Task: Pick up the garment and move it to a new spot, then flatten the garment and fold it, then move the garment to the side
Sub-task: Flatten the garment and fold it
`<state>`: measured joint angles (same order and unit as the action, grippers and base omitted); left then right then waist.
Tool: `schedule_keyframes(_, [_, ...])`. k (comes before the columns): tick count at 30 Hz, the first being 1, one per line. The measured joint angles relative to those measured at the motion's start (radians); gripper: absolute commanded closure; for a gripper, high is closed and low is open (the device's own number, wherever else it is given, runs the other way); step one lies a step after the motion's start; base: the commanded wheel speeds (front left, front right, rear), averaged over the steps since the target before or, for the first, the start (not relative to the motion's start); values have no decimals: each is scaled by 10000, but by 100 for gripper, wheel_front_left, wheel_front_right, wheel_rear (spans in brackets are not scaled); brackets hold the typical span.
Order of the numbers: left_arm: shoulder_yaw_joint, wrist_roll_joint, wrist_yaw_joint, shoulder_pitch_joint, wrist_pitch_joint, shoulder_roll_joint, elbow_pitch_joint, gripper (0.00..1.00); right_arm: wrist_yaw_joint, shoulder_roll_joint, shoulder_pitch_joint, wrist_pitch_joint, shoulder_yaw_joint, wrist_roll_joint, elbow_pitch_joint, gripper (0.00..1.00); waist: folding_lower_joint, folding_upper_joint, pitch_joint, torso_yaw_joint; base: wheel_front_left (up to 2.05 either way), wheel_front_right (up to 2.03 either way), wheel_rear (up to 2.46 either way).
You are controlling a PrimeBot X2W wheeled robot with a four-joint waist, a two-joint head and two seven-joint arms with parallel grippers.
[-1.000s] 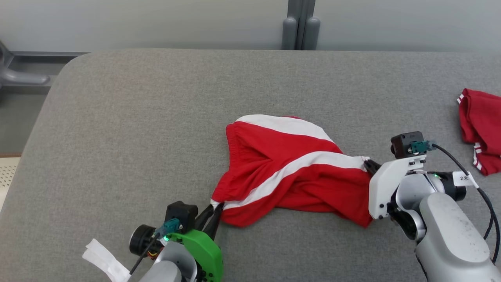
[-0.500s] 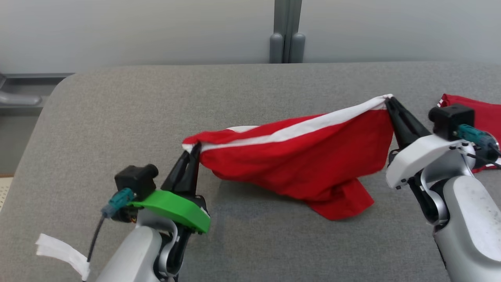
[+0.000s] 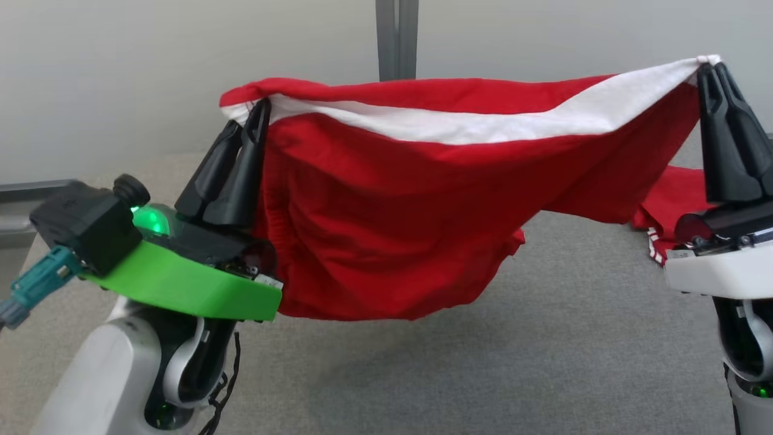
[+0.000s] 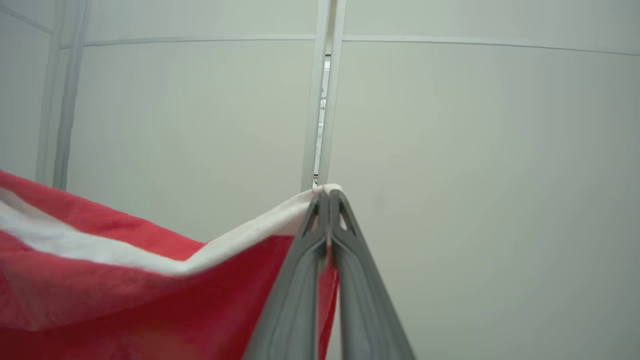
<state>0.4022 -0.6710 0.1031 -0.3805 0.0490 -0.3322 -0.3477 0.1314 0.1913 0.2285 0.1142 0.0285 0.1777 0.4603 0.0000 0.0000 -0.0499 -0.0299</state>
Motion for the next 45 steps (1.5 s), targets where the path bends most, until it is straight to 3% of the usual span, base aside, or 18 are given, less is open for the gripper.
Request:
schedule_keyframes(6, [46, 134, 127, -709, 1127, -491, -869, 100, 0, -13, -22, 449, -59, -117, 1214, 100, 0, 0, -96, -425, 0, 0, 0])
schedule_keyframes(10, [159, 63, 82, -1032, 1450, -523, -430, 100, 0, -276, -103, 769, -35, 173, 865, 100, 0, 0, 93, -560, 0, 0, 0])
schedule_keyframes(14, [245, -59, -134, -1667, 1647, -393, 667, 100, 0, -372, 293, 815, -251, 717, -343, 100, 0, 0, 516, -630, 0, 0, 0])
schedule_keyframes(18, [140, -98, -604, -3163, 1547, -194, 2499, 100, -2, -138, 2305, 380, -686, 740, -2249, 100, 0, 0, 1159, -713, 0, 0, 0])
schedule_keyframes(22, [-109, -67, -1049, -5300, 709, 495, 4523, 100, -2, -188, 4739, -784, -688, 245, -3856, 100, 0, 0, 1827, -822, 0, 0, 0])
schedule_keyframes(26, [-73, -46, -1450, -6301, -123, 1160, 6238, 100, -2, -579, 5549, -1605, -700, -56, -4824, 100, 0, 0, 2359, -934, 0, 0, 0])
schedule_keyframes(29, [159, -226, -1710, -6075, -418, 1488, 7212, 100, -2, -658, 5055, -1831, -993, -109, -5365, 100, 0, 0, 2599, -1009, 0, 0, 0])
schedule_keyframes(35, [941, -395, -2010, -3898, -736, 1703, 8351, 100, 0, -761, 2747, -2266, -1216, 73, -6044, 100, 0, 0, 2644, -1033, 0, 0, 0])
schedule_keyframes(40, [1114, -685, -2067, -1971, -1283, 1710, 8188, 100, -2, -963, 957, -2838, -917, 238, -5979, 100, 0, 0, 2447, -1037, 0, 0, 0])
schedule_keyframes(45, [1220, -721, -1728, -284, -1547, 1452, 7007, 100, -2, -1189, -507, -3064, -462, 52, -5101, 100, 0, 0, 2035, -1061, 0, 0, 0])
